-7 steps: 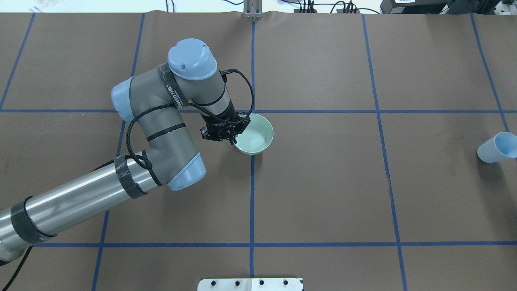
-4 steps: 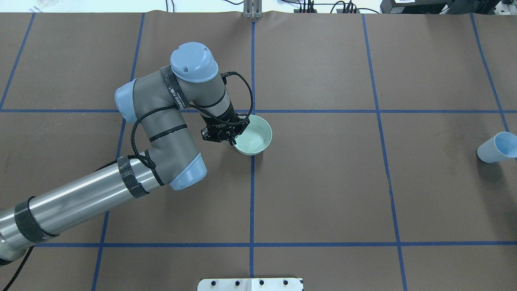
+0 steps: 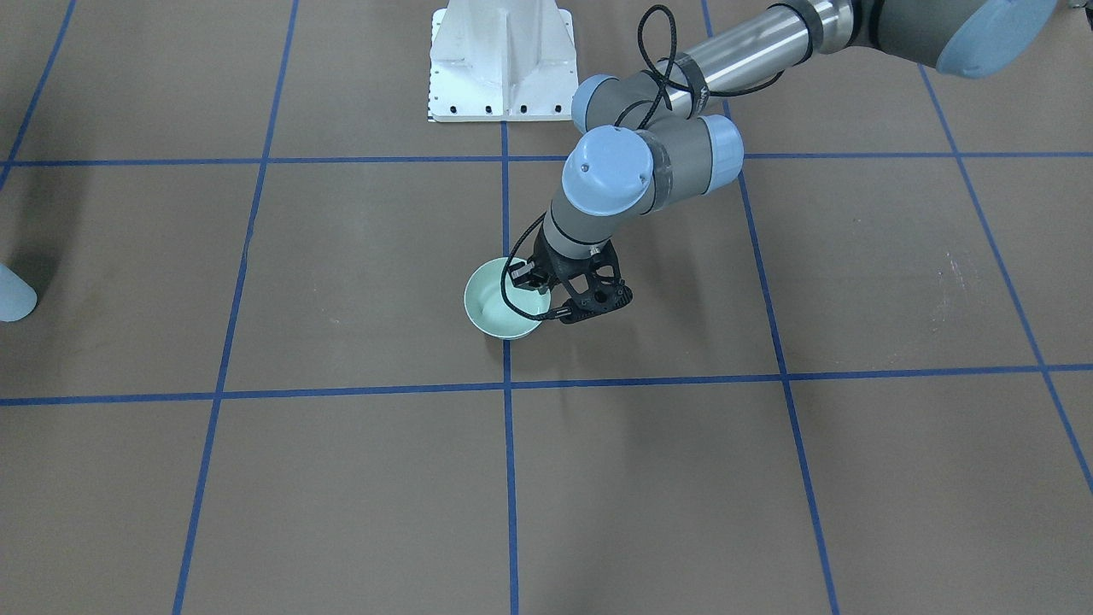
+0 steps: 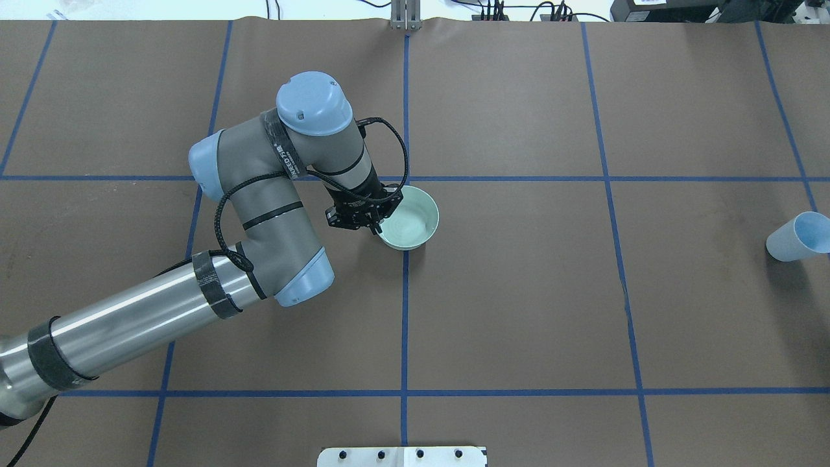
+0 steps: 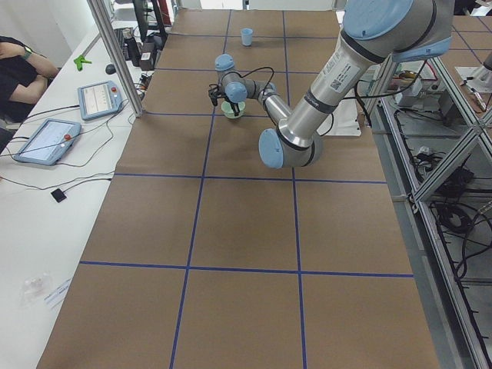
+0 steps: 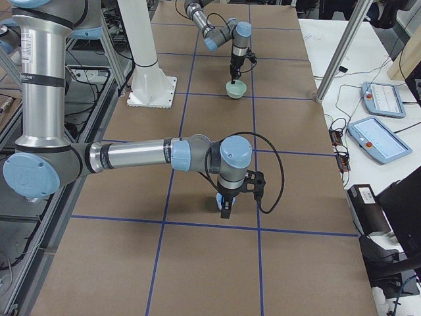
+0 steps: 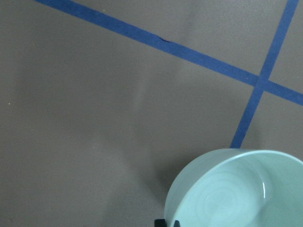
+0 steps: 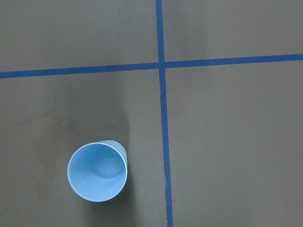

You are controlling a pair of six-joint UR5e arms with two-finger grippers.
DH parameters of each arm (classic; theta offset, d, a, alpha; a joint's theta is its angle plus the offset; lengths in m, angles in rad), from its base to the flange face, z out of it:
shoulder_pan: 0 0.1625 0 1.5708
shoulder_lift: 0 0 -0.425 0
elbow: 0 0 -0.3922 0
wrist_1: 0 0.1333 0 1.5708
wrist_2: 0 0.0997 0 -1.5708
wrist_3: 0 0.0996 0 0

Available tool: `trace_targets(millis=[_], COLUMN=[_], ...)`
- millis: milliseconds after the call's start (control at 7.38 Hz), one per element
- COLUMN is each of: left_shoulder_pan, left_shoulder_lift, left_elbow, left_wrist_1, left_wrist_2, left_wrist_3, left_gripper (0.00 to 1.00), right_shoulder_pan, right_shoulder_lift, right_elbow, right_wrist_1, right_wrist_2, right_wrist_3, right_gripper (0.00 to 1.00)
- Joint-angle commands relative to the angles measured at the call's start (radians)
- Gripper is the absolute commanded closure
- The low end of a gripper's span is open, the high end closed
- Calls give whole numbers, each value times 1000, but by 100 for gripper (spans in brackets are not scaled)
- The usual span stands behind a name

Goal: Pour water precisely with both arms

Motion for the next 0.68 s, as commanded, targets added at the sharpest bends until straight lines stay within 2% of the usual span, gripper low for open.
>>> trace_targets(millis=[0,136,271,542], left_shoulder_pan=[2,2,2,-9], left_shoulder_lift=[-4,-4,-4,-8], left_elbow=[27,29,27,5], left_wrist_1=[-30,-33,-58,-69], left_wrist_2=[0,0,0,2], left_wrist_3=[-4,2,8,8], left_gripper=[99,39,0,0], right_shoulder_pan=[0,0,0,0], right_shoulder_lift=[1,1,1,4], right_elbow=[1,1,-1,1], right_wrist_1=[0,0,0,0], right_wrist_2=[0,0,-2,-2], right_wrist_3=[0,0,0,0], right_gripper=[0,0,0,0])
